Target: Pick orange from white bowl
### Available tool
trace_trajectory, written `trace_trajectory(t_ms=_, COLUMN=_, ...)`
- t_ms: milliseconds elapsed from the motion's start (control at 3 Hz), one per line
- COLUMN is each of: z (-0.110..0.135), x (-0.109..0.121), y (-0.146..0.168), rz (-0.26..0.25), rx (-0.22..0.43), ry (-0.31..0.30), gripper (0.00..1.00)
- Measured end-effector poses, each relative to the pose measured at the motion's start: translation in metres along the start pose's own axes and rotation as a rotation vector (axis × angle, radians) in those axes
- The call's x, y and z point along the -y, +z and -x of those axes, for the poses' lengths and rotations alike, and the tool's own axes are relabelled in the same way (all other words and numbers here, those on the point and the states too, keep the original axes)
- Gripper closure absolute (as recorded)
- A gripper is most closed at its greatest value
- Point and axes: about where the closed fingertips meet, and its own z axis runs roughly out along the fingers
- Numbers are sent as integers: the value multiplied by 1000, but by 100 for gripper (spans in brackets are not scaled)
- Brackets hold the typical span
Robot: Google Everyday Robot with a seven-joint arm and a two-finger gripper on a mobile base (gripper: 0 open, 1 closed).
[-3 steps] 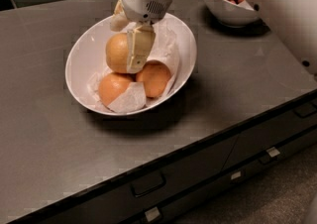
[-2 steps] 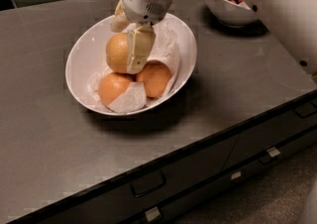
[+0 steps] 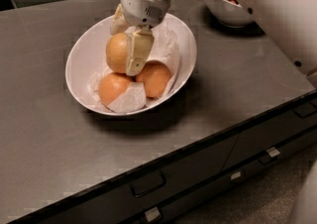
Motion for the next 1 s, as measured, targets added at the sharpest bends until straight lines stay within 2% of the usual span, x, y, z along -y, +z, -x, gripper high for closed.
trace_trajectory(t_ms=333, z=0, x=0, y=0, rz=0, rx=0, ry=0, gripper=46)
trace_trajectory(t_ms=1000, z=0, x=0, y=0, rz=0, rx=0, ry=0, gripper=93)
